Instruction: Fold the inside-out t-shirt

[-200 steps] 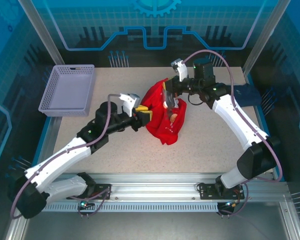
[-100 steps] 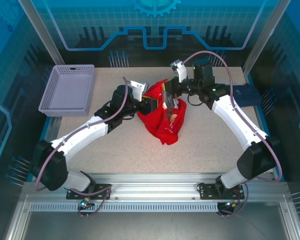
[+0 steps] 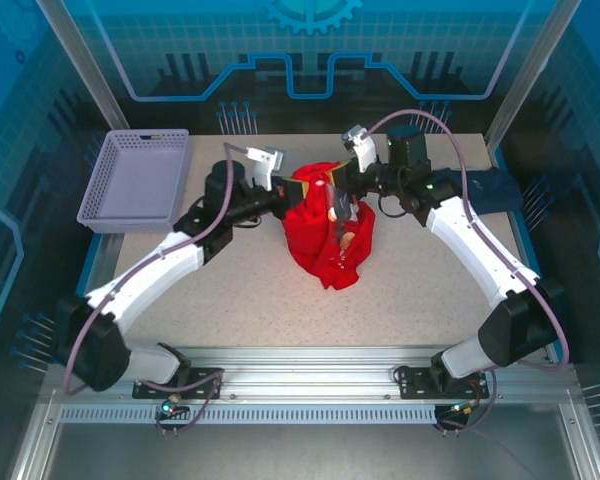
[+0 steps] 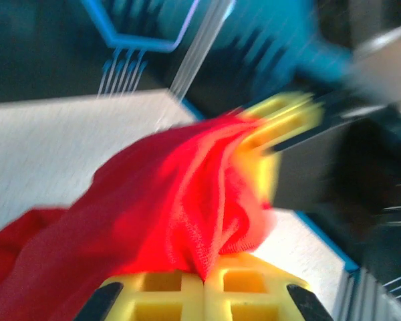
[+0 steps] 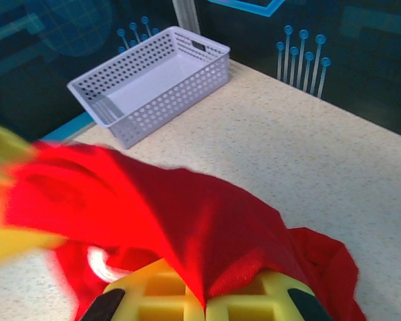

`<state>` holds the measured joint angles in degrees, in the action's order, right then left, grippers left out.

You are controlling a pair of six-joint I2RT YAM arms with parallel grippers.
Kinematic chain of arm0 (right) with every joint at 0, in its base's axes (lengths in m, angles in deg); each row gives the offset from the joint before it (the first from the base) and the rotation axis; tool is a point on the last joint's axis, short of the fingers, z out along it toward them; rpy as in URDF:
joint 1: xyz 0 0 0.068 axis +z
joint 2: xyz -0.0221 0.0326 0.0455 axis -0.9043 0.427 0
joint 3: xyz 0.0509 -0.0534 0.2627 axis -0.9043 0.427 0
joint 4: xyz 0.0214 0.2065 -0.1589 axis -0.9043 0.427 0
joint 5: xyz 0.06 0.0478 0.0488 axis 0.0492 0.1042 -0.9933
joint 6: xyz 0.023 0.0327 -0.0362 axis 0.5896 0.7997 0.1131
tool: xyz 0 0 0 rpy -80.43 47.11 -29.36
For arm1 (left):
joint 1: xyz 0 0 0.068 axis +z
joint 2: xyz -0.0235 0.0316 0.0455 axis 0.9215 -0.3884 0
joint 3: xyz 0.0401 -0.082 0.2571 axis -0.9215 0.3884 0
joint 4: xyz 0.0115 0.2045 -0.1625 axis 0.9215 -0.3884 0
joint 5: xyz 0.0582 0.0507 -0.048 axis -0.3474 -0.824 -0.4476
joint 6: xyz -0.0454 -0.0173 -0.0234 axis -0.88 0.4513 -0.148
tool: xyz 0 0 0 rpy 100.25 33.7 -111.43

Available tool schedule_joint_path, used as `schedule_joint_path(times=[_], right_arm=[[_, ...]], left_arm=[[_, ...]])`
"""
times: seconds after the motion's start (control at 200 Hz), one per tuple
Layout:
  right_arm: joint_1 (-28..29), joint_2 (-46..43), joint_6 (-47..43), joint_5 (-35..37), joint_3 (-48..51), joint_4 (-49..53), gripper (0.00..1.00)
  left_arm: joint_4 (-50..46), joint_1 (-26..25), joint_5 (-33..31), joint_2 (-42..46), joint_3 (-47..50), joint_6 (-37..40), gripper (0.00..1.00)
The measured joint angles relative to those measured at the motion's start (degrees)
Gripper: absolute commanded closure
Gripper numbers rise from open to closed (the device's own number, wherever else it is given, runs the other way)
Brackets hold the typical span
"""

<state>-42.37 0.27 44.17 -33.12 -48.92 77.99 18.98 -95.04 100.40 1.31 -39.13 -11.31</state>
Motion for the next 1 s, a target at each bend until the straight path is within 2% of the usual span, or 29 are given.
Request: schedule_joint_path(times=[0.13, 0.26, 0.415, 0.505, 0.61, 0.795, 0.895, 0.995], right_arm=[[1.62, -1.25, -0.68, 2.6, 0.04, -1.18, 1.0], [2.78, -2.54, -0.61, 3.93, 0.04, -1.88, 1.0], [2.78, -2.64, -0.63, 2.03, 1.66, -2.54, 1.0], [2.8, -2.97, -0.61, -2.01, 5.27, -3.41, 1.0], [2.78, -3.37, -0.7, -3.1, 10.23, -5.25, 1.0], [7.39, -9.73, -0.35, 0.52, 24.72, -6.49, 1.0], [11.82, -15.02, 1.55, 3.87, 34.58, -8.15, 1.0], [14.8, -17.53, 4.48, 6.64, 42.38, -10.47, 1.0]], left_arm=[[3.82, -0.07, 3.69, 6.67, 1.64, -0.7, 1.0], [5.03, -0.07, 7.15, 9.57, 5.73, -0.42, 1.0], [2.03, -3.26, 7.76, 11.23, 11.69, 4.87, 1.0], [-1.27, -6.95, 7.19, 11.06, 13.9, 8.85, 0.71], [-5.99, -9.35, 8.92, 10.93, 15.19, 11.26, 0.51], [-7.98, -7.78, 7.32, 14.29, 19.41, 9.64, 0.31], [-7.54, -3.32, 2.91, 16.09, 21.46, 4.66, 0.3], [-8.94, 0.85, -2.49, 12.9, 20.72, -0.11, 0.29]])
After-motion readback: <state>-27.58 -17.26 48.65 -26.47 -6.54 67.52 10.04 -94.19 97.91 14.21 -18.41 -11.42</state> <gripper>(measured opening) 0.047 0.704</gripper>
